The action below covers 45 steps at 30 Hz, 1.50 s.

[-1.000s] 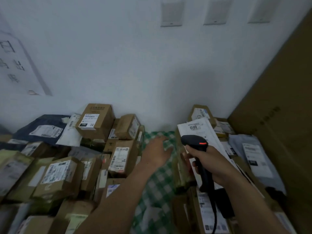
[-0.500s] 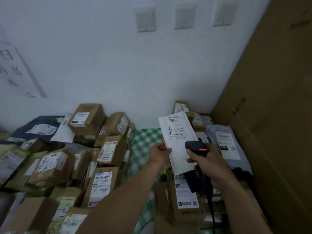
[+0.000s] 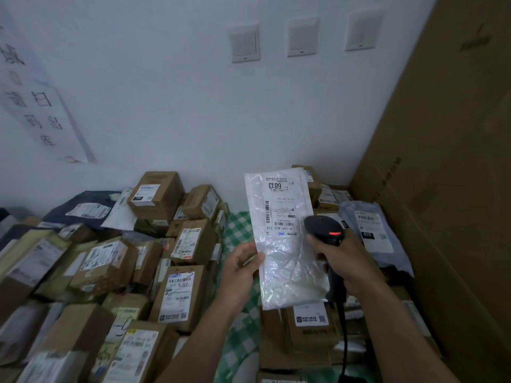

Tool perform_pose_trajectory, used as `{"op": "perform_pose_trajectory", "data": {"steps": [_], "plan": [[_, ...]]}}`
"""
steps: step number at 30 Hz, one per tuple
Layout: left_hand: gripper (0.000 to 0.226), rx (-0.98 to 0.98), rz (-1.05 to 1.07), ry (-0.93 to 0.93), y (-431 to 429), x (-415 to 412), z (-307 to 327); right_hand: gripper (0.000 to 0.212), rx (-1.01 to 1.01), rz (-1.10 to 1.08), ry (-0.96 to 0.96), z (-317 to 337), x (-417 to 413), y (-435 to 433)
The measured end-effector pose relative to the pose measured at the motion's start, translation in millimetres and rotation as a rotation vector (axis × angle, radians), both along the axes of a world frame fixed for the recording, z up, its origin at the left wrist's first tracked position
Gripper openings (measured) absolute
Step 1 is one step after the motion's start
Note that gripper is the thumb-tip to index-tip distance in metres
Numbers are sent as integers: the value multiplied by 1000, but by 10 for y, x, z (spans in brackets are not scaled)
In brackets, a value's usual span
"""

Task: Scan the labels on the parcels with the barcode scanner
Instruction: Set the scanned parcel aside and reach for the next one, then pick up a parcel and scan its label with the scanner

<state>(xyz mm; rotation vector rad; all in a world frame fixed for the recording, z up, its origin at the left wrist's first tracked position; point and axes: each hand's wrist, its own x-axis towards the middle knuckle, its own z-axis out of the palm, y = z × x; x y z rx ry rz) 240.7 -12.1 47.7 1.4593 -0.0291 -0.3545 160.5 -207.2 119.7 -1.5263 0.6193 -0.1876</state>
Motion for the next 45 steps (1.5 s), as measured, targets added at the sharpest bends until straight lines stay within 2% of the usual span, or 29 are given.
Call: {"op": "perform_pose_trajectory", "data": {"steps": [3, 8, 13, 17, 22, 24, 30, 34, 45], "plan": [[26, 36, -6, -31, 96, -99, 37, 19, -13, -20, 8, -35, -45, 47], [44, 149, -9, -172, 187, -272, 137, 23, -70, -18, -43, -9, -113, 116], [27, 109, 148, -152, 228, -277, 343, 23, -187, 9, -80, 86, -200, 203], [30, 48, 209, -159, 278, -152, 409, 24, -170, 55, -99, 185, -241, 246], [23, 20, 301, -206, 341, -60, 394, 25, -195, 88, -148, 296, -275, 357], [22, 25, 338, -230, 364, -21, 390, 28, -203, 149, -129, 303, -268, 411], [16, 3, 434, -263, 409, 77, 407, 15, -284, 379, -71, 296, -245, 663], [14, 14, 480, -248, 490, 140, 350, 16, -212, 385, -112, 323, -197, 805], [15, 73, 548, -321, 650, 134, 351, 16, -221, 473, -76, 327, -120, 887]]}}
